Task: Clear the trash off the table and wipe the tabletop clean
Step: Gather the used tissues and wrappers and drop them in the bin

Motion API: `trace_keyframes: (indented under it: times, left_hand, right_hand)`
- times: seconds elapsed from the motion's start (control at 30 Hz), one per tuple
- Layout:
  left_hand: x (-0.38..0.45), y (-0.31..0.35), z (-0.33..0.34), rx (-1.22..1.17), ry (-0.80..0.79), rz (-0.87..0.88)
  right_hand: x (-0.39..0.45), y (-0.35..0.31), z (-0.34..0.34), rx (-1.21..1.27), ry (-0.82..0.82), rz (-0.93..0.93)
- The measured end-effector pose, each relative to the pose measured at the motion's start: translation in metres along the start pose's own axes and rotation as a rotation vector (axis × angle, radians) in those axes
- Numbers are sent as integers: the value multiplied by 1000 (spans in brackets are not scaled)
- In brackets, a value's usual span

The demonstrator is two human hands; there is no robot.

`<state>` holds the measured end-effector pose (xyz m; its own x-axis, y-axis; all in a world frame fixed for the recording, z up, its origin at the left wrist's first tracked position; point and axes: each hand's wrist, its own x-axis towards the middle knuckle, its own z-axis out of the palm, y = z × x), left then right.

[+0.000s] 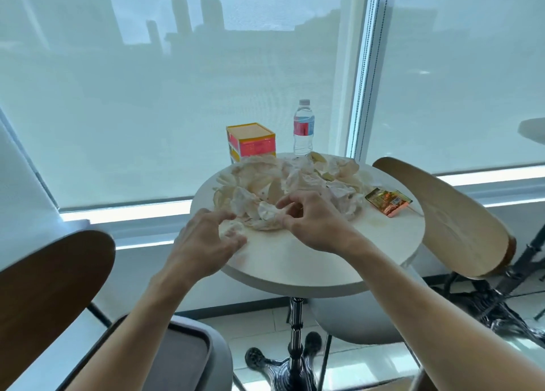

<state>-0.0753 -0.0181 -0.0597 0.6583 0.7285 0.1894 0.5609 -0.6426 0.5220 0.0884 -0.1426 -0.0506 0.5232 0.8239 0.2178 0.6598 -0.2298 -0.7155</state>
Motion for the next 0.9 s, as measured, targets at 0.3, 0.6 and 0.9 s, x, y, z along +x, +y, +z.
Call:
trace_keyframes:
  times: [0.3,0.6,0.9]
  left_hand:
    - [3,-11,4,-94,75,92]
    - [6,-14,2,-198,107,116]
    - [1,5,10,-260,145,131]
  right_hand:
    - [16,-17,23,-490,-87,24]
    - [16,-21,19,-412,58,-40]
    - [1,-12,-29,-132,273,24]
